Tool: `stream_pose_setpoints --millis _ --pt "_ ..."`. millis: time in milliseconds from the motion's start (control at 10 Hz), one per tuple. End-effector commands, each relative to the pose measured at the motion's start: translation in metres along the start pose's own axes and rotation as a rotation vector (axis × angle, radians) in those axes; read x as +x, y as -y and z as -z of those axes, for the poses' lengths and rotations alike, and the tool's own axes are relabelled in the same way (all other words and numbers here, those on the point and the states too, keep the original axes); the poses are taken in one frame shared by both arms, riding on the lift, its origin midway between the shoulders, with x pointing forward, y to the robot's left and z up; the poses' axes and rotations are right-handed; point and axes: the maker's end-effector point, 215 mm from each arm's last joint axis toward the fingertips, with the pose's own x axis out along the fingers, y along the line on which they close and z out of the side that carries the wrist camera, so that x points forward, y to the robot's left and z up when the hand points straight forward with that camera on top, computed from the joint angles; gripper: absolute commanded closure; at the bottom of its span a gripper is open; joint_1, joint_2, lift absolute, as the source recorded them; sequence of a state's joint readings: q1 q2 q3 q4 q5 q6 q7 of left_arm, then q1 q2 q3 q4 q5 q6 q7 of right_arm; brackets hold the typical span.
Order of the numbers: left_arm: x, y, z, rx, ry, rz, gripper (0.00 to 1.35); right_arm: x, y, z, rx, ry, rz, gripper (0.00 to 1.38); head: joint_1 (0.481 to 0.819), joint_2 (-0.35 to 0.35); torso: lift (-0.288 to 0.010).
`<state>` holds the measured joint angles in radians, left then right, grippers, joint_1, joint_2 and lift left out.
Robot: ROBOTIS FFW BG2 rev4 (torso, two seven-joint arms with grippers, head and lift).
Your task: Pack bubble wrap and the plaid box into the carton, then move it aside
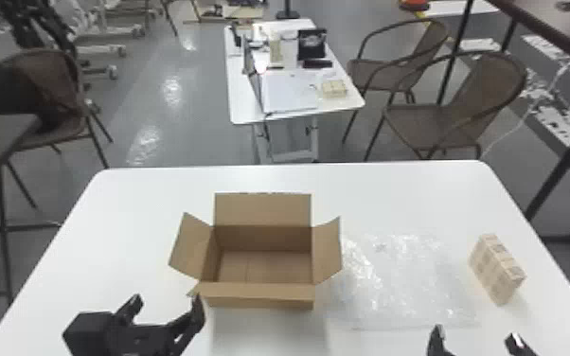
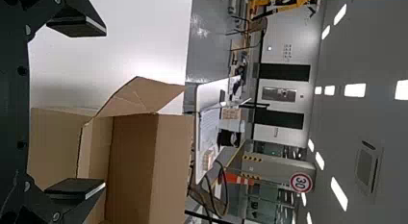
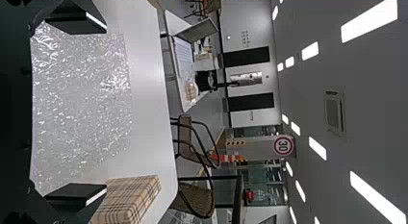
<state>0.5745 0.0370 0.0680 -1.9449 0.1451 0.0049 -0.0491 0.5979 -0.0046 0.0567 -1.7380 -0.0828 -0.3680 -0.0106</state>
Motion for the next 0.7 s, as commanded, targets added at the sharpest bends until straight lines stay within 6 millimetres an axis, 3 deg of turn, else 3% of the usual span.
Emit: stream_pose_setpoints --millis 0,300,600 --pt "0.0 0.0 -0.002 0.002 0.007 0.002 0.24 0.0 0.0 0.0 0.0 0.0 0.0 0.13 0.695 0.077 -0.027" --pt "0.005 -0.001 -0.006 -0.01 0.011 0.002 0.24 0.0 -0.001 0.001 0.002 -0.002 -0.001 0.13 0.695 0.077 -0.027" --pt "0.027 -0.022 0.001 -0.099 -0.072 0.011 0.24 0.0 -0.001 0.001 0.004 -0.004 -0.001 0.13 0.695 0.084 -0.027"
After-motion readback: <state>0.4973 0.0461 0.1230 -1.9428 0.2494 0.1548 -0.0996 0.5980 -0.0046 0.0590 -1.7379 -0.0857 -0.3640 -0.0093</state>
